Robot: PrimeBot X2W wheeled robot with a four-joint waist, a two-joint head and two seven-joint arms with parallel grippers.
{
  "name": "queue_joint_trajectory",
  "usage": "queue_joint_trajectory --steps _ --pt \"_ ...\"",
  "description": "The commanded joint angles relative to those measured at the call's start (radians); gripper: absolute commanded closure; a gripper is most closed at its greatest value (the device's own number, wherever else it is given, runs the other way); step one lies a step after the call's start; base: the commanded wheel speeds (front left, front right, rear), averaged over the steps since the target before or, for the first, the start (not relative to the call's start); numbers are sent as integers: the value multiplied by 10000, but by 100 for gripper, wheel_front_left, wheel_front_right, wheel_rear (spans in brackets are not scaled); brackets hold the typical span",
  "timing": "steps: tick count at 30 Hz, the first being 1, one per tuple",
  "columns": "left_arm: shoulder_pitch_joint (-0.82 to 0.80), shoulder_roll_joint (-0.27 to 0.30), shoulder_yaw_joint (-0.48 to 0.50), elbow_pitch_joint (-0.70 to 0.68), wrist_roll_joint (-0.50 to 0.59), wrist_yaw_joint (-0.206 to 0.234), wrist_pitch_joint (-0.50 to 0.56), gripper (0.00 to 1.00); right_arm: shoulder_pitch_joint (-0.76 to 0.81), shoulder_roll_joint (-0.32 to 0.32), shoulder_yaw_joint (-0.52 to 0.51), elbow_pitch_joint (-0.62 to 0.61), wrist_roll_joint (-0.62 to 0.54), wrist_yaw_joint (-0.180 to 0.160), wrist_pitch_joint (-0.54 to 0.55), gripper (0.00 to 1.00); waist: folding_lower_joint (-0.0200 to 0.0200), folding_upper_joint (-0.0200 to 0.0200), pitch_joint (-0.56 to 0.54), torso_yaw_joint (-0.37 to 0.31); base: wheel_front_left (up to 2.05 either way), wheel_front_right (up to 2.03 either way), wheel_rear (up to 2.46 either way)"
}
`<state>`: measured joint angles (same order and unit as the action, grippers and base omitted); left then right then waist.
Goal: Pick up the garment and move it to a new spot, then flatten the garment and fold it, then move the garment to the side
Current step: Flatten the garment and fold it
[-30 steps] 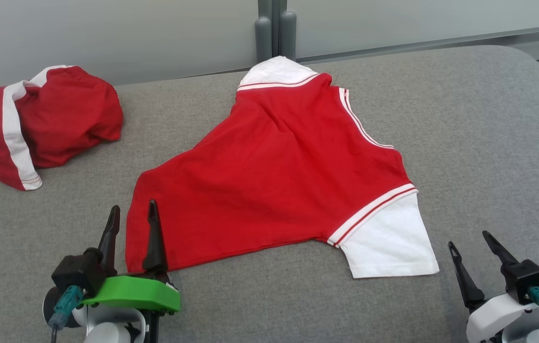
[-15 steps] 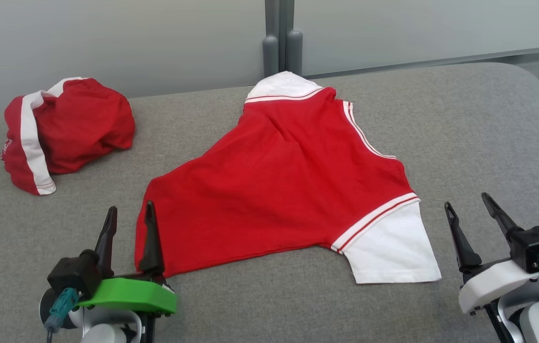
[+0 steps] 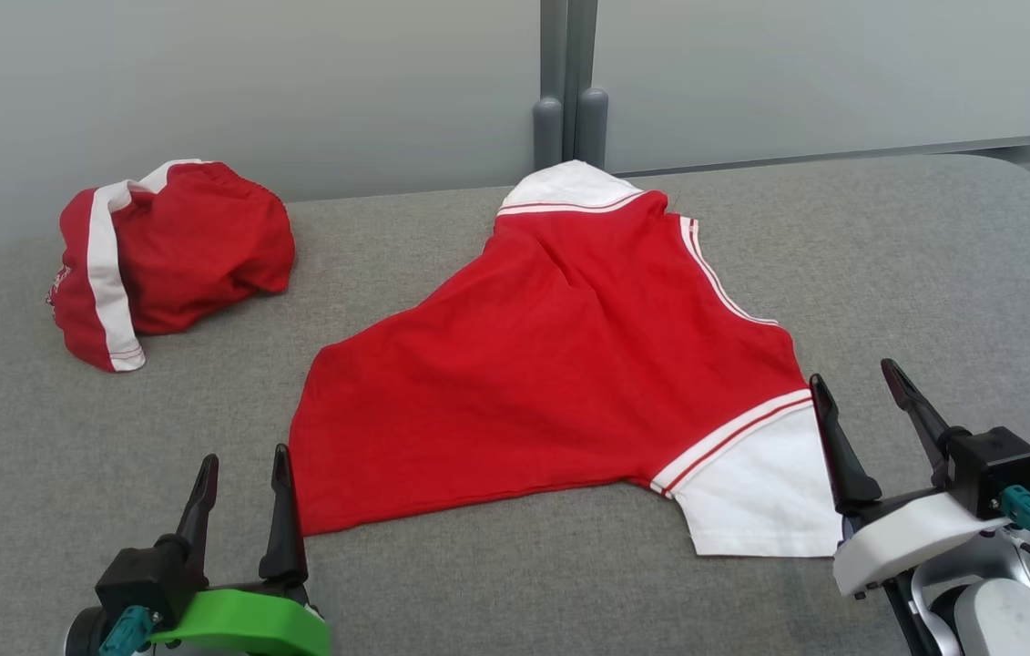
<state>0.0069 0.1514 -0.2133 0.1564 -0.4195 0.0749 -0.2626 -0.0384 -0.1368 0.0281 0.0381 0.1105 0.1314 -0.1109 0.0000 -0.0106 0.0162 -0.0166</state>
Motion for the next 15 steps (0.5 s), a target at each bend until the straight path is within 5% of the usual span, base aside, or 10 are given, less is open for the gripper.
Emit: queue_joint_trajectory --steps 1,15 --pt "189 52 51 -110 120 5 -27 0 165 45 -16 -84 -66 -13 38 0 0 106 -57 41 0 0 0" --pt "604 -218 103 -295 383 -152 -16 0 414 456 -129 -123 -86 -13 -70 0 0 106 -152 -62 0 0 0"
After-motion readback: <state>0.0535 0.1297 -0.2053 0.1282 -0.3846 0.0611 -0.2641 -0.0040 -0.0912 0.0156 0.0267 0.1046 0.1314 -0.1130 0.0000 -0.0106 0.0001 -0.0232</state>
